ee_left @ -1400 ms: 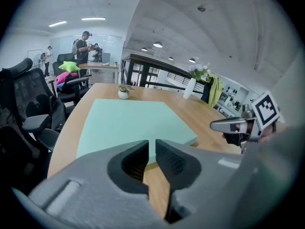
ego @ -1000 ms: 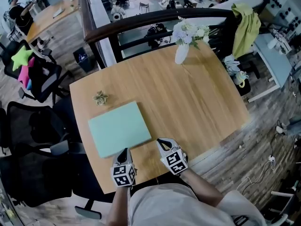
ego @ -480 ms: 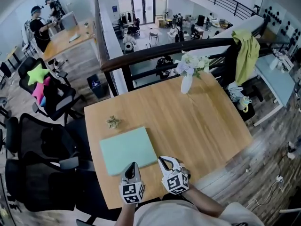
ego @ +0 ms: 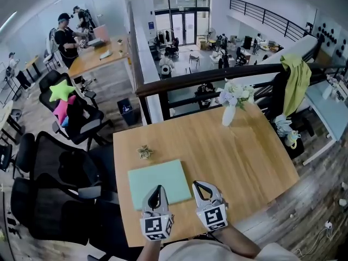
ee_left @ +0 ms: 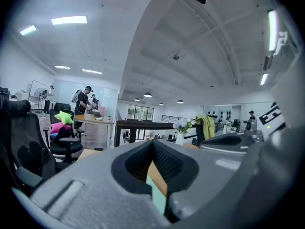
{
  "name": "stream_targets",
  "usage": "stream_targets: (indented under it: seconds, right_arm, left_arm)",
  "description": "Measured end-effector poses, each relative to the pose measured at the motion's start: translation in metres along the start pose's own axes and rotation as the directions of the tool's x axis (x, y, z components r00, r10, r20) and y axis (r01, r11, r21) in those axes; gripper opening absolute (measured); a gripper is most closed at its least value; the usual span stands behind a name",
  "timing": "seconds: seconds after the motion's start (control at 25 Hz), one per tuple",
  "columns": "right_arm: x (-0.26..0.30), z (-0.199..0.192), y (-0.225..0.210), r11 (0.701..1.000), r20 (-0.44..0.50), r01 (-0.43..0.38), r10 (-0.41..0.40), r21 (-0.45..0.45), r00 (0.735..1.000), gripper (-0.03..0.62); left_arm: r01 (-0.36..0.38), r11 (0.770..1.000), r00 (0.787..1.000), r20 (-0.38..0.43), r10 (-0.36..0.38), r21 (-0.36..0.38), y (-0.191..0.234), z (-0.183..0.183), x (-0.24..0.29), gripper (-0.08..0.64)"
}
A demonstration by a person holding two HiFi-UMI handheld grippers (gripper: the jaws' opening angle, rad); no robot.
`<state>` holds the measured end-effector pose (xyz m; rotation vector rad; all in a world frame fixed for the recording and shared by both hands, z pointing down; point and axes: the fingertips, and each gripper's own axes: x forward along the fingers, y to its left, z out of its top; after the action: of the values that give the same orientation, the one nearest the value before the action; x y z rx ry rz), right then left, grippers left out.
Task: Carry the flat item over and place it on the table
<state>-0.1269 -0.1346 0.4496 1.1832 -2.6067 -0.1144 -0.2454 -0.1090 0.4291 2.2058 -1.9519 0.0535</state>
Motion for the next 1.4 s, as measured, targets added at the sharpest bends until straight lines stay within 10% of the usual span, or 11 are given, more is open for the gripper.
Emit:
stream_targets:
  seconds: [0.64,1.4]
  right_arm:
    - [-0.016,0.102,-0.040,0.999,0.199,0.040,-0.044,0.024,0.979,0.011]
    - [-0.026,0.115,-0.056,0.997,0.235,0.072,-0.075,0.019,0.969,0.011]
  left_arm:
    - [-0.061,0.997,0.976,0.211,0.052,0.040,0.005,0.103,-0.012,0.003]
    - [-0.061,0.996,0.974,0.224,0.045,0.065,-0.001,0.107,-0.015,0.003]
